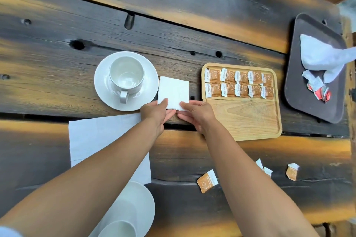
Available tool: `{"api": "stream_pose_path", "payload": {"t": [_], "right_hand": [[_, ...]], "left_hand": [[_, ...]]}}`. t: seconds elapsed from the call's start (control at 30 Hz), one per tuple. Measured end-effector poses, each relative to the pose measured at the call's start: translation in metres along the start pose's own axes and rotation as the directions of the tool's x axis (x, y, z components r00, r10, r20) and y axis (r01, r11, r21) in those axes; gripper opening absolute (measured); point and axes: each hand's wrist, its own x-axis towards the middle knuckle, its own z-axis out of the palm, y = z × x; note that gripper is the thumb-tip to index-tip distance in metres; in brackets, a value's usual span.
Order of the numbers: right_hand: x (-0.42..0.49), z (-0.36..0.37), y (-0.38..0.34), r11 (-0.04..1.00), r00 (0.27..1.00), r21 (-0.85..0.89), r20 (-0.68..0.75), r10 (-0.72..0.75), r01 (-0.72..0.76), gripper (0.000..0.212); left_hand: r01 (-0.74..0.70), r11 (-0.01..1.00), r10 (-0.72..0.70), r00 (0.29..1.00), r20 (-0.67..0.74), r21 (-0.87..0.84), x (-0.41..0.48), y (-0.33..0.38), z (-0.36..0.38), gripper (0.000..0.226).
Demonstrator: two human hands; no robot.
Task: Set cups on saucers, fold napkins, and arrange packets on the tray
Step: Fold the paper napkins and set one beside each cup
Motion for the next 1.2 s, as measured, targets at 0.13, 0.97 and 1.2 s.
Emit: {"api": "stream_pose_path", "payload": {"t": [0.13, 0.97, 1.2], "right_hand": [[-0.002, -0.001, 0.008, 0.999, 0.997, 0.016, -0.070, -0.029, 0.030, 0.037], [-0.066, 0.026, 0.045, 0.886, 0.960, -0.459, -0.213, -0.180, 0.064, 0.019], [-0.081, 0.068, 0.078, 0.787, 0.956, -0.596, -0.108, -0.271, 0.156, 0.022]], "left_hand": [[0.008, 0.999, -0.009, 1.000, 0.028, 0.037, 0.001, -0.001, 0.003, 0.015], [-0.053, 0.942, 0.065, 0.998, -0.023, 0.331, -0.036, 0.021, -0.097, 0.015], [-0.080, 0.930, 0.132, 0.984, -0.123, 0.359, -0.050, 0.032, -0.165, 0.019]]}}
